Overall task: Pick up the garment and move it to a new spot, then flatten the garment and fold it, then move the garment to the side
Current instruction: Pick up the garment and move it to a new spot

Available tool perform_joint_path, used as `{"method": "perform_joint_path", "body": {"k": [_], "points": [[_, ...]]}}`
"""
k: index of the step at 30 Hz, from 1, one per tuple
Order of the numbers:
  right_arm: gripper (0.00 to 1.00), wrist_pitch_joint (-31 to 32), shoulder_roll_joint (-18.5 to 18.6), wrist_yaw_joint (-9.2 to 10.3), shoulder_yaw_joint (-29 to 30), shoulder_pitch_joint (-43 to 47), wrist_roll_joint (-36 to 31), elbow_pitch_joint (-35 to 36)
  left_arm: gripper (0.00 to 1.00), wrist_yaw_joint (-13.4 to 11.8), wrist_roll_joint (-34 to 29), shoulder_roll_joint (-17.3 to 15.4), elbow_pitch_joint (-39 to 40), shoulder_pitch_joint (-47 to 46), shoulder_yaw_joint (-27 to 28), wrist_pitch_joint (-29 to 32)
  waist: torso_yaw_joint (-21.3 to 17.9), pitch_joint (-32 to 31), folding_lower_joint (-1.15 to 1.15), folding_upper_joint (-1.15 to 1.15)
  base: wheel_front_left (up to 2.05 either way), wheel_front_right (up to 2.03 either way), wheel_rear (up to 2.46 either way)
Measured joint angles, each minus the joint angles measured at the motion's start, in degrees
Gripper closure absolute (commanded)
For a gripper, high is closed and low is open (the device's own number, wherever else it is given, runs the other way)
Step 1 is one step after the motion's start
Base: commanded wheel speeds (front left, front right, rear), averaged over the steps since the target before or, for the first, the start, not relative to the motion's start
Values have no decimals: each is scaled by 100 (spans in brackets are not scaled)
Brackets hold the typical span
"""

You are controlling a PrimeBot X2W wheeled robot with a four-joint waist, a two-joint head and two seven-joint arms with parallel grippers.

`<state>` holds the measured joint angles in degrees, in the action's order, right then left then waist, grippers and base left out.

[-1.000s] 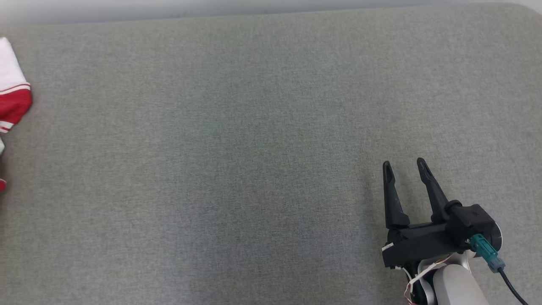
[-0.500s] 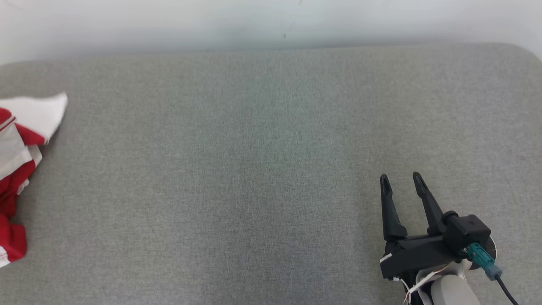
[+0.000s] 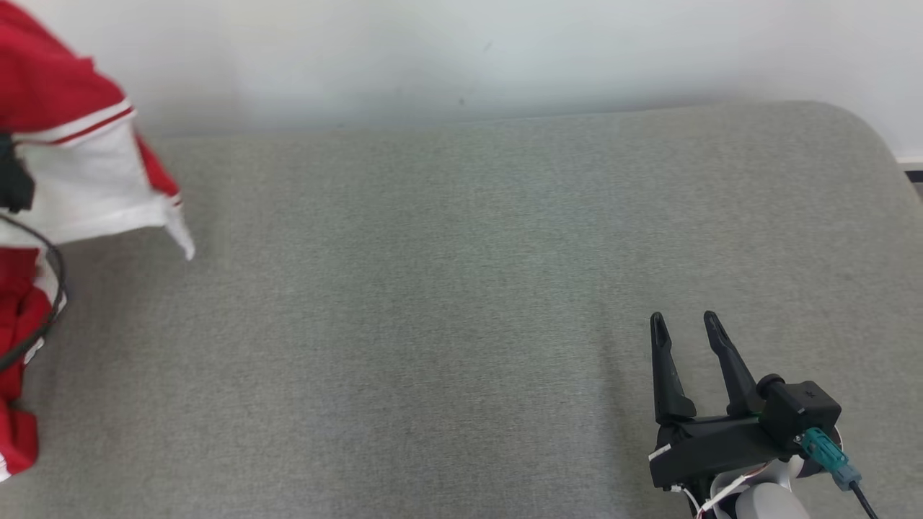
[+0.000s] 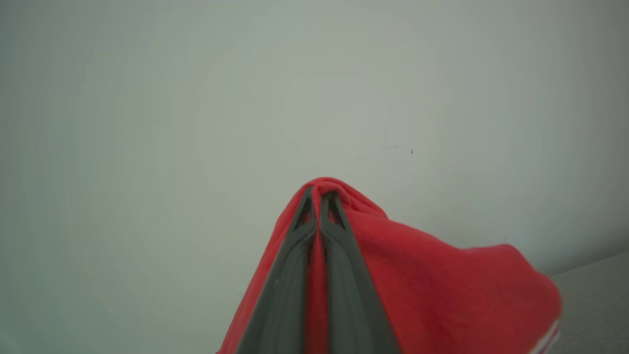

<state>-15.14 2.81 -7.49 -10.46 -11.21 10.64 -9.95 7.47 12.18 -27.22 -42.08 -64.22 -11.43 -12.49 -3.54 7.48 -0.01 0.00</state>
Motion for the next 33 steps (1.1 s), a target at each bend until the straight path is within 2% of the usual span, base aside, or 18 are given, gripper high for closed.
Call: {"method": "perform_joint_path", "body": {"k": [10,24,33], "points": [[0,0,0,0,-23,8,190,48,100,0,361,63,1706,401,-504,684,-441,-80,0,0,0,0,0],[0,0,0,0,-20,16,346,101,100,-3,547,411,3923,778,-1193,1567,-1228,-33,1,0,0,0,0],[0,0,1,0,-8,82,381,135,100,-203,721,716,4832,992,-1390,1914,-1541,-27,1,0,0,0,0]]}}
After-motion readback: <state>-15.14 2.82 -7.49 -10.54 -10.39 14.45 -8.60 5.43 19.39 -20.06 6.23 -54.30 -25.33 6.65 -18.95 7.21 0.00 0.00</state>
